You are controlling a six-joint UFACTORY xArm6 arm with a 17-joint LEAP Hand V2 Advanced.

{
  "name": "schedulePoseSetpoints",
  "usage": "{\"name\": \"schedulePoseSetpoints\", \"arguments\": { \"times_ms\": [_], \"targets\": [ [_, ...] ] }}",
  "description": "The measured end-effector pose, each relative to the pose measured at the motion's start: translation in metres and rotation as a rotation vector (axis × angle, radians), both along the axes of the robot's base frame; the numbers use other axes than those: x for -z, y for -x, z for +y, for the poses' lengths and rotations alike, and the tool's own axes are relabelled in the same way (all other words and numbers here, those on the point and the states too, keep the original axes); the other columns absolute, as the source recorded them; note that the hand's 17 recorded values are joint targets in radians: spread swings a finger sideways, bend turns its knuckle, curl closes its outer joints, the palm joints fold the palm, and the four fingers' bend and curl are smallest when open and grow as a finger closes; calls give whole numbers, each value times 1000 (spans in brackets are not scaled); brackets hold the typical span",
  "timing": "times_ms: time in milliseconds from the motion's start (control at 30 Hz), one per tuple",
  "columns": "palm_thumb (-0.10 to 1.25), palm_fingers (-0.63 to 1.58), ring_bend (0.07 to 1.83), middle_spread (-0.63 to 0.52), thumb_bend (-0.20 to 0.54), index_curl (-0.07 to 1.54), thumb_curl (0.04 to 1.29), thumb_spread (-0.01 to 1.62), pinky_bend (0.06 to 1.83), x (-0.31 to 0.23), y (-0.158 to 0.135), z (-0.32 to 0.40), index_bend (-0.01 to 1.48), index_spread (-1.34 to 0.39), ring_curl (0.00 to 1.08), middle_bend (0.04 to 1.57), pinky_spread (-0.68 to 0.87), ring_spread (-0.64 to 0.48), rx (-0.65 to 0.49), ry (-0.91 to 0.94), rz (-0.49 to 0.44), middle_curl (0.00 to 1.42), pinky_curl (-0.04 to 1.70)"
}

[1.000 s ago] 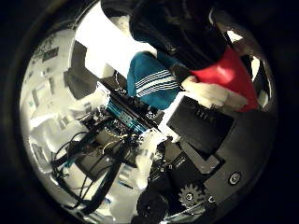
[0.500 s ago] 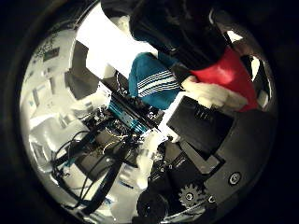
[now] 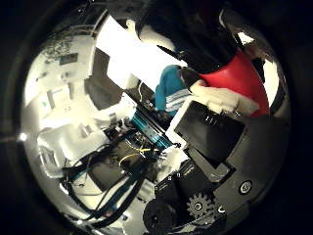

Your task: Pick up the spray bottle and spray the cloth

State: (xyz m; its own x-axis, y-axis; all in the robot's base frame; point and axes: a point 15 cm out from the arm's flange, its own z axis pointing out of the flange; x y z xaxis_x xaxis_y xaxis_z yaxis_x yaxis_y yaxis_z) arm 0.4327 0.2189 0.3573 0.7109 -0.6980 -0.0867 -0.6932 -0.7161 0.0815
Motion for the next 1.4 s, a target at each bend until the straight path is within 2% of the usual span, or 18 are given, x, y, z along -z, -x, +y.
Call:
{"name": "schedulePoseSetpoints", "arguments": {
  "times_ms": [433,633,1033,1067,1400],
  "targets": [
    [1050,1182,1498,-107,-18,890,962,540,1062,-79,-37,64,1039,-256,567,1363,-194,-154,123,-519,-119,645,1203],
    [1057,1182,1498,-107,-19,892,966,533,1062,-93,-58,82,1038,-256,567,1363,-194,-154,124,-713,-137,645,1204],
    [1057,1179,1501,-108,-19,899,969,530,1065,-50,-84,116,1032,-260,567,1361,-193,-154,144,-960,-25,649,1203],
    [1053,1179,1501,-108,-20,902,969,523,1065,-23,-91,125,1031,-260,567,1356,-193,-154,151,-997,-7,647,1203],
    [1053,1180,1500,-108,-19,906,970,518,1065,50,-101,146,1027,-262,567,1356,-193,-154,147,-957,8,645,1203]
  ]
}}
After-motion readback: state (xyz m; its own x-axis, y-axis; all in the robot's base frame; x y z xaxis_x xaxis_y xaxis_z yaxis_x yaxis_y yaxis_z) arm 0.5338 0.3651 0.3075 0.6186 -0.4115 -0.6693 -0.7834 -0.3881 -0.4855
